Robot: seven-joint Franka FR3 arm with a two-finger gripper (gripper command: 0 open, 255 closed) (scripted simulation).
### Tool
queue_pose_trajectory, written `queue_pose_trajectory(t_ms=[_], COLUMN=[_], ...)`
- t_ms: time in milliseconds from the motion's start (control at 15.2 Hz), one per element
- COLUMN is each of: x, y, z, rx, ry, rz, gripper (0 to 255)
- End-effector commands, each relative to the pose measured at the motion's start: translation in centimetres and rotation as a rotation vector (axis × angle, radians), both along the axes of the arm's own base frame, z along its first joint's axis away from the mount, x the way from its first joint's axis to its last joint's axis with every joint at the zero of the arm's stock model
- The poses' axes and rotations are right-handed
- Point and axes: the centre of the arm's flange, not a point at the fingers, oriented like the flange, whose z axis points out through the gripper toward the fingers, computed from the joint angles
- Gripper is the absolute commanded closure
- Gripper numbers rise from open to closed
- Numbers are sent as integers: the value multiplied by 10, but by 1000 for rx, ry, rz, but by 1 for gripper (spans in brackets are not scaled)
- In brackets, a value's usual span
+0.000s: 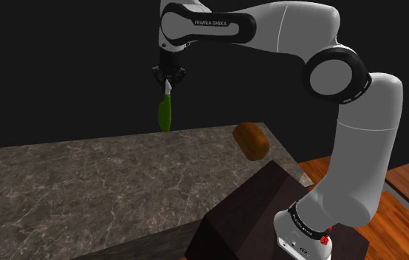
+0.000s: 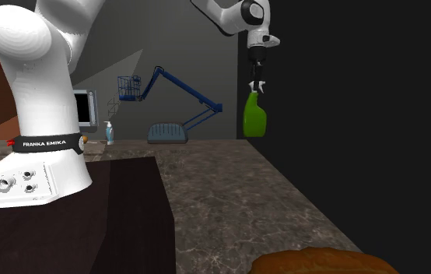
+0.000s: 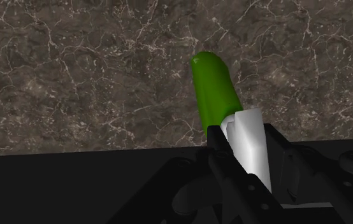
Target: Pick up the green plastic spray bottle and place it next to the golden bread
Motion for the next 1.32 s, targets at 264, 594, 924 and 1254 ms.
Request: queue_pose_trajectory(t_ms=[264, 594, 924, 1254], x=[0, 0, -44, -89], y=[1, 1, -48, -97], z=[31, 56, 56, 56], rx=[0, 0, 0, 0], ry=[0, 0, 0, 0], rz=[0, 0, 0, 0], gripper=[255, 255, 255, 255])
